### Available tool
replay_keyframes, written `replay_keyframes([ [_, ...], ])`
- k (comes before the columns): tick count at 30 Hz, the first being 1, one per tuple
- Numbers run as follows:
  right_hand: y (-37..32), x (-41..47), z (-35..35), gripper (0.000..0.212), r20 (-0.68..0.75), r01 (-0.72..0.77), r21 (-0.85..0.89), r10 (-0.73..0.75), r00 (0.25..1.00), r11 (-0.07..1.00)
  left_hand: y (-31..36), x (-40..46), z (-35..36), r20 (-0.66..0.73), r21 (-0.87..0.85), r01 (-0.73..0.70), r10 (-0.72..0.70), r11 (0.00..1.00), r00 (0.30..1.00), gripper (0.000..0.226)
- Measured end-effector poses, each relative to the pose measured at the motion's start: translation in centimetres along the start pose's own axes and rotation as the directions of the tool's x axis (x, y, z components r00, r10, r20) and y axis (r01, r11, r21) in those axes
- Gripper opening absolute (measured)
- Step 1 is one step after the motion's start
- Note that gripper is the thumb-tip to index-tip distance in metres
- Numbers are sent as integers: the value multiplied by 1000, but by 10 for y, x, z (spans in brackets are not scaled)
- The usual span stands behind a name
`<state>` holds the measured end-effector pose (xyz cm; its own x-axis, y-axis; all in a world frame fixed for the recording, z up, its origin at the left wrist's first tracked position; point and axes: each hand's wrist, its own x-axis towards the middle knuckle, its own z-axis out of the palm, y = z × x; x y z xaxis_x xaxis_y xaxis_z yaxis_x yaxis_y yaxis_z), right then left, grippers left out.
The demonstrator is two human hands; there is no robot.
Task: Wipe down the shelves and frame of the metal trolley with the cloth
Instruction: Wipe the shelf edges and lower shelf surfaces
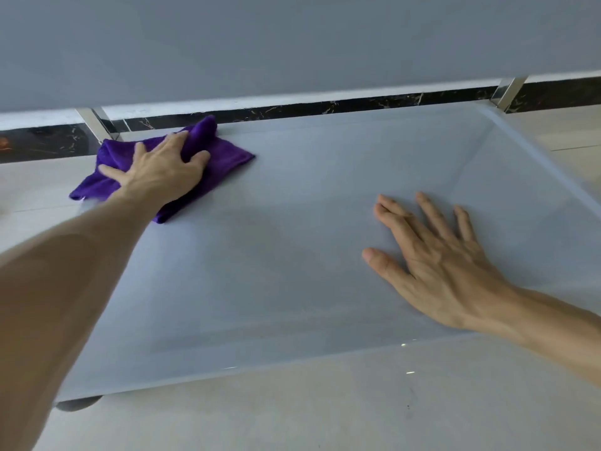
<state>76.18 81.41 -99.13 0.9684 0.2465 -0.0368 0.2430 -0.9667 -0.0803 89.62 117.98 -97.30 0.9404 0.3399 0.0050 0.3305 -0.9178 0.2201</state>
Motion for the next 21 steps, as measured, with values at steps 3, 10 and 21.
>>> replay_keyframes([
  [3, 0, -1, 0, 85, 7, -7, -2, 7, 1000, 1000, 33, -1, 5, 38, -22, -79, 79, 997, 996, 66],
  [10, -3, -2, -1, 85, 12, -11, 20, 11, 1000, 1000, 141, -29, 29, 123, -14, -502, 499, 865, 858, 60],
  [21, -1, -2, -4, 80, 12, -35, 49, 35, 999, 998, 87, -12, 18, 115, 67, -518, 509, 853, 853, 60],
])
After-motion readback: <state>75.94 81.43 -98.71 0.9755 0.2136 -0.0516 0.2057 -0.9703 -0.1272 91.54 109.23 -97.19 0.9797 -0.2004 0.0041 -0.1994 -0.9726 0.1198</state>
